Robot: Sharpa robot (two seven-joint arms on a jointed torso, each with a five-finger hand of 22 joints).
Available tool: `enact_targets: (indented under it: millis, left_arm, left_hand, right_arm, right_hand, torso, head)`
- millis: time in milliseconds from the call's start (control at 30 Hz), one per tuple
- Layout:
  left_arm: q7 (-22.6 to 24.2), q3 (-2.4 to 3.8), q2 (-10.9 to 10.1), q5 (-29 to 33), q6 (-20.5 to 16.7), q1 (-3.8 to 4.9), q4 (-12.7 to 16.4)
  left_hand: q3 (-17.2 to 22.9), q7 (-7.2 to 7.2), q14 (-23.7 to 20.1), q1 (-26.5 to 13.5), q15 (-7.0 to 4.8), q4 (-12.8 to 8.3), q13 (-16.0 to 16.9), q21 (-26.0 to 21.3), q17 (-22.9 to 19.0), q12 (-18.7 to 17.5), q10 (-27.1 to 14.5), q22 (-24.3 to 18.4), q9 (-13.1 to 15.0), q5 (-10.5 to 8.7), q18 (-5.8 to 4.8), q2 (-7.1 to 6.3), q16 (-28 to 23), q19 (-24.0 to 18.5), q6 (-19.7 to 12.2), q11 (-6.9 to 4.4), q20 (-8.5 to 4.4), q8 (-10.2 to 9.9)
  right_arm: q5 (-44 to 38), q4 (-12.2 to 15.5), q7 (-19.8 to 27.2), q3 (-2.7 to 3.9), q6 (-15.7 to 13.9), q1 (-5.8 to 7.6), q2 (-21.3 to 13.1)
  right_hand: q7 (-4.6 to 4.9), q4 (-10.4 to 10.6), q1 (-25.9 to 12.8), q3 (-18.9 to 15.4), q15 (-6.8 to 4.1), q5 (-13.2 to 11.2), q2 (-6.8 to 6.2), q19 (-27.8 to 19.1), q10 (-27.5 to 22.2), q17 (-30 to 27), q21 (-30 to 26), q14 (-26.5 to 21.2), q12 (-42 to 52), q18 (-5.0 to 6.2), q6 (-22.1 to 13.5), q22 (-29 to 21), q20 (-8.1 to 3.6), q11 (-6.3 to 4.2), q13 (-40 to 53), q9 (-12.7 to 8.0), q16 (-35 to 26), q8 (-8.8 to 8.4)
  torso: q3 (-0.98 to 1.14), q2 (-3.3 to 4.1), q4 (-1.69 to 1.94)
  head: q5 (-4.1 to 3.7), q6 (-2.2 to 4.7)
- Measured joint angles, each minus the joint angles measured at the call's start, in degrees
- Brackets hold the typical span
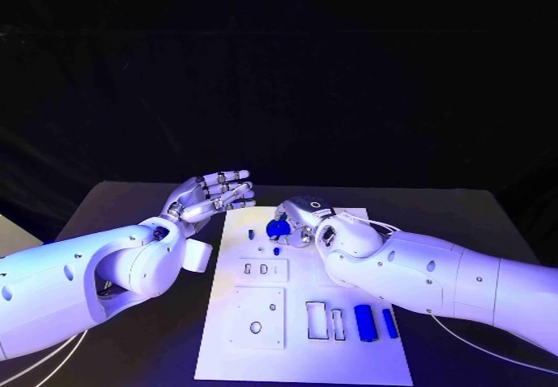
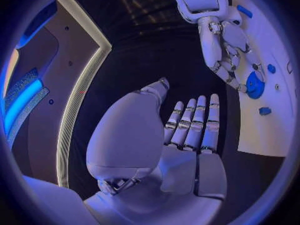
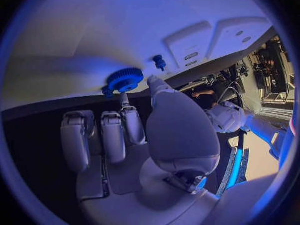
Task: Assemble the parts on the task board
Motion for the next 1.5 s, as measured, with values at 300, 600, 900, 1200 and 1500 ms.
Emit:
enact_targets:
  millis: [300,600,900,1200,1500]
  left_arm:
    - [-0.57,0.0,-0.03,0.01,0.09,0.0,-0.02]
    - [-0.81,0.0,-0.17,0.02,0.13,0.0,0.01]
    - [-1.08,0.0,-0.34,0.03,0.39,0.0,0.01]
    - [-1.4,-0.01,-0.41,0.04,0.83,0.0,-0.05]
    - [-1.57,-0.03,-0.31,0.05,1.26,-0.04,-0.28]
  left_hand:
    - [0.16,-0.2,0.0,0.0,0.0,-0.15,0.0,0.0,-0.07,0.0,-0.21,0.0,0.0,0.0,0.0,0.0,0.0,-0.01,-0.2,0.21,0.0,0.0]
    - [0.15,-0.2,0.0,0.0,0.0,-0.15,0.0,0.0,-0.07,0.0,-0.21,0.0,-0.06,0.0,0.0,0.0,0.0,0.2,-0.2,0.2,0.2,0.0]
    - [0.15,0.0,0.0,0.0,0.0,-0.15,0.01,0.0,-0.13,0.0,-0.41,0.01,-0.06,0.0,0.0,0.0,0.0,0.41,-0.41,0.0,-0.01,0.0]
    - [0.31,0.0,0.0,0.0,0.0,0.01,0.0,0.0,-0.16,0.0,-0.41,-0.04,-0.11,0.0,0.0,0.0,0.0,0.41,-0.4,0.0,-0.01,0.0]
    - [0.71,0.05,1.28,0.0,-0.35,-0.39,0.13,0.0,-0.35,0.27,1.82,-0.09,0.13,0.0,0.07,0.0,0.0,1.51,1.5,-0.12,-0.03,0.41]
  right_arm:
    - [0.37,-0.29,0.2,0.14,0.96,0.14,-0.15]
    - [0.64,0.14,0.04,-0.04,0.76,0.04,-1.58]
    - [4.11,1.7,3.9,-0.1,-4.84,-0.01,-4.19]
    - [7.08,8.19,6.04,0.03,-8.69,1.68,-11.17]
    - [12.3,15.15,9.51,0.11,-6.75,5.36,-23.35]
  right_hand:
    - [-0.23,-0.01,-0.47,1.57,0.0,1.14,1.96,0.0,0.0,0.0,0.0,0.0,0.23,0.0,0.7,0.03,0.0,0.0,0.05,0.05,0.22,0.0]
    - [0.09,-0.26,-0.55,2.15,0.0,1.78,2.04,0.0,0.2,-0.01,0.0,0.0,0.19,0.0,1.12,0.05,-0.01,-0.2,0.04,-0.06,0.22,0.38]
    - [0.48,-0.44,1.48,3.75,0.0,1.07,0.91,0.0,-1.1,-0.01,-1.57,0.0,-1.41,0.0,-0.49,0.04,-0.01,0.57,0.04,-0.87,0.22,-1.09]
    - [0.53,-0.56,2.81,4.79,0.2,1.07,0.68,0.0,-1.19,-0.01,-1.61,-0.21,-1.41,0.0,-0.53,0.03,-0.01,0.66,0.03,-0.96,0.22,-1.31]
    - [0.14,-2.4,7.99,8.08,0.2,-0.56,-0.93,0.0,-0.56,0.03,-0.22,-0.21,-0.94,0.0,1.09,0.02,-0.01,0.02,0.03,-1.18,0.21,-1.31]
  torso:
    - [0.03,-0.01,-0.03]
    - [0.07,-0.02,-0.07]
    - [0.14,-0.06,-0.18]
    - [0.13,-0.17,-0.15]
    - [0.29,-0.54,-0.52]
  head:
    - [0.07,0.01]
    - [0.04,-0.01]
    - [0.0,0.26]
    - [-0.74,0.47]
    - [-1.44,0.46]
